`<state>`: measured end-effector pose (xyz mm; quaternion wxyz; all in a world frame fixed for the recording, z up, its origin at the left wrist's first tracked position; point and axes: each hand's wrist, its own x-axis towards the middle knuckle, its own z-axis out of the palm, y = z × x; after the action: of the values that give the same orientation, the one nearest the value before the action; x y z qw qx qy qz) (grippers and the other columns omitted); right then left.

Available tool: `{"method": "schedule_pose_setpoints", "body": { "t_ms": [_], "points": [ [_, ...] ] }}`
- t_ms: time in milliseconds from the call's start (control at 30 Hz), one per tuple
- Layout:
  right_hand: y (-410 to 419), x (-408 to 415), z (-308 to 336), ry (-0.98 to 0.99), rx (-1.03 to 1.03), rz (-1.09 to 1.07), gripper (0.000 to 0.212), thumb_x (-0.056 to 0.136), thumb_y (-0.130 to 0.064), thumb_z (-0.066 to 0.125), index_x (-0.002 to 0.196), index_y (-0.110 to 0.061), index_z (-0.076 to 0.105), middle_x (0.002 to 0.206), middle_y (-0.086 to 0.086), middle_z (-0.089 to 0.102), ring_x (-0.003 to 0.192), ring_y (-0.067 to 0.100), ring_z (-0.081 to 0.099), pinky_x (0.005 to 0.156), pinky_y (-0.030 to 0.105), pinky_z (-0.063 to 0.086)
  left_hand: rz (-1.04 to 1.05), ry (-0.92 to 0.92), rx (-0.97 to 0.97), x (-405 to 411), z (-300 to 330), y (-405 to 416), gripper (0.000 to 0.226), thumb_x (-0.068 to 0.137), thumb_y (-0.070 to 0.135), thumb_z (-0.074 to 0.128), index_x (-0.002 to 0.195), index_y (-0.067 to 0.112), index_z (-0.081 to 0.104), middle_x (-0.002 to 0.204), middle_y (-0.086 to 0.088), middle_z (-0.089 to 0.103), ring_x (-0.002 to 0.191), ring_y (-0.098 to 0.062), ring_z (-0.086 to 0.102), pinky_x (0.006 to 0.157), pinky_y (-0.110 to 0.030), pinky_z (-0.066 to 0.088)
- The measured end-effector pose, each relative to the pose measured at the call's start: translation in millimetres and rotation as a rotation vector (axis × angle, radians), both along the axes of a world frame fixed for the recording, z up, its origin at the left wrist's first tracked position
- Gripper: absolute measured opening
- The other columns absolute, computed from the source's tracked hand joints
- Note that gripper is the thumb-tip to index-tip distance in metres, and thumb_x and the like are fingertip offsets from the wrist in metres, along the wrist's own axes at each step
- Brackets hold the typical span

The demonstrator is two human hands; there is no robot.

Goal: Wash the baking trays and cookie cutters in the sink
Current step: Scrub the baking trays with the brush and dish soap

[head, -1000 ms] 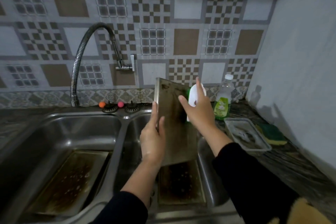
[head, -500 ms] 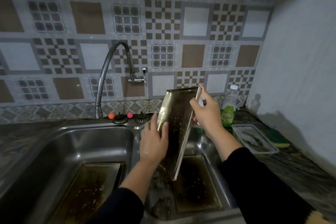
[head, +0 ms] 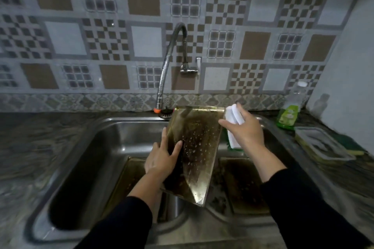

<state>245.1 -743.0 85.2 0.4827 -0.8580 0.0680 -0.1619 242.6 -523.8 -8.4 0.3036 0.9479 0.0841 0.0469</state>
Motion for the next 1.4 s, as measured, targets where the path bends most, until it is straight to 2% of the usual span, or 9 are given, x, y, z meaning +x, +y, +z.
{"method": "schedule_pose_setpoints", "body": {
  "t_ms": [167,333,500,633,800,1067,1267,1333,1400],
  "points": [
    [39.3,-5.2,-21.7,0.048,-0.11,0.059,0.075,0.074,-0.038,0.078,0.141,-0.038,0.042,0.143,-0.006,0.048,0.127,0.019,0.048,0.101,0.035,0.042,0.123,0.162,-0.031,-14.0,-41.2,67.4,0.077,0.09,0.071,0.026,0.149,0.043,-0.015,0.144,-0.015,0.039,0.123,-0.031,0.05,0.087,-0.037,0.045],
    [70.2,-4.7,-38.8,0.068,-0.17,0.096,0.067,0.079,-0.03,0.073,0.139,-0.04,0.045,0.141,-0.012,0.049,0.125,0.018,0.051,0.097,0.034,0.045,0.176,0.317,0.07,-9.5,-75.5,123.9,0.08,0.087,0.073,0.031,0.147,0.045,-0.015,0.134,-0.014,0.043,0.112,-0.031,0.055,0.091,-0.042,0.049],
    [77.1,0.3,-54.2,0.088,-0.216,0.135,0.064,0.078,-0.03,0.072,0.136,-0.044,0.047,0.141,-0.016,0.049,0.124,0.014,0.051,0.092,0.03,0.045,0.235,0.469,0.14,4.9,-98.4,159.1,0.083,0.087,0.072,0.035,0.149,0.041,-0.011,0.138,-0.014,0.041,0.118,-0.033,0.051,0.095,-0.043,0.046],
    [81.8,2.1,-68.2,0.126,-0.21,0.156,0.065,0.075,-0.034,0.073,0.132,-0.052,0.047,0.136,-0.015,0.053,0.121,0.014,0.053,0.095,0.034,0.047,0.198,0.567,0.147,5.7,-117.2,169.5,0.086,0.09,0.066,0.04,0.151,0.036,-0.011,0.144,-0.019,0.038,0.126,-0.036,0.046,0.103,-0.043,0.039],
    [84.3,2.8,-76.4,0.164,-0.216,0.17,0.066,0.075,-0.035,0.074,0.129,-0.057,0.044,0.13,-0.009,0.056,0.116,0.015,0.055,0.091,0.032,0.047,0.173,0.619,0.045,5.2,-134.1,169.0,0.091,0.093,0.051,0.05,0.151,0.031,-0.017,0.152,-0.019,0.029,0.135,-0.038,0.037,0.109,-0.046,0.03],
    [82.9,3.9,-78.4,0.158,-0.222,0.196,0.072,0.074,-0.031,0.079,0.133,-0.053,0.043,0.137,-0.011,0.053,0.124,0.015,0.05,0.094,0.03,0.042,0.196,0.666,-0.059,6.0,-133.2,167.6,0.092,0.095,0.046,0.051,0.148,0.034,-0.023,0.156,-0.023,0.016,0.139,-0.04,0.029,0.115,-0.051,0.023],
    [78.1,-1.3,-77.1,0.188,-0.362,0.223,0.081,0.075,-0.032,0.078,0.141,-0.049,0.035,0.141,-0.004,0.05,0.125,0.023,0.049,0.09,0.033,0.042,0.177,0.665,-0.095,6.4,-117.8,170.1,0.086,0.096,0.042,0.049,0.15,0.031,-0.017,0.155,-0.02,0.015,0.139,-0.039,0.026,0.114,-0.052,0.024],
    [71.2,-3.3,-77.2,0.185,-0.361,0.218,0.078,0.076,-0.03,0.076,0.141,-0.049,0.035,0.141,-0.006,0.051,0.123,0.021,0.051,0.09,0.034,0.044,0.165,0.646,-0.018,9.5,-108.3,168.3,0.084,0.096,0.043,0.05,0.152,0.029,-0.011,0.157,-0.017,0.008,0.142,-0.039,0.017,0.114,-0.054,0.022],
    [63.1,-5.6,-76.2,0.193,-0.343,0.209,0.077,0.077,-0.028,0.075,0.14,-0.049,0.036,0.141,-0.009,0.049,0.123,0.02,0.051,0.089,0.032,0.044,0.114,0.572,0.096,14.5,-94.4,159.2,0.074,0.096,0.043,0.049,0.154,0.028,0.005,0.157,-0.013,0.011,0.143,-0.035,0.014,0.112,-0.053,0.024]
  ]
}}
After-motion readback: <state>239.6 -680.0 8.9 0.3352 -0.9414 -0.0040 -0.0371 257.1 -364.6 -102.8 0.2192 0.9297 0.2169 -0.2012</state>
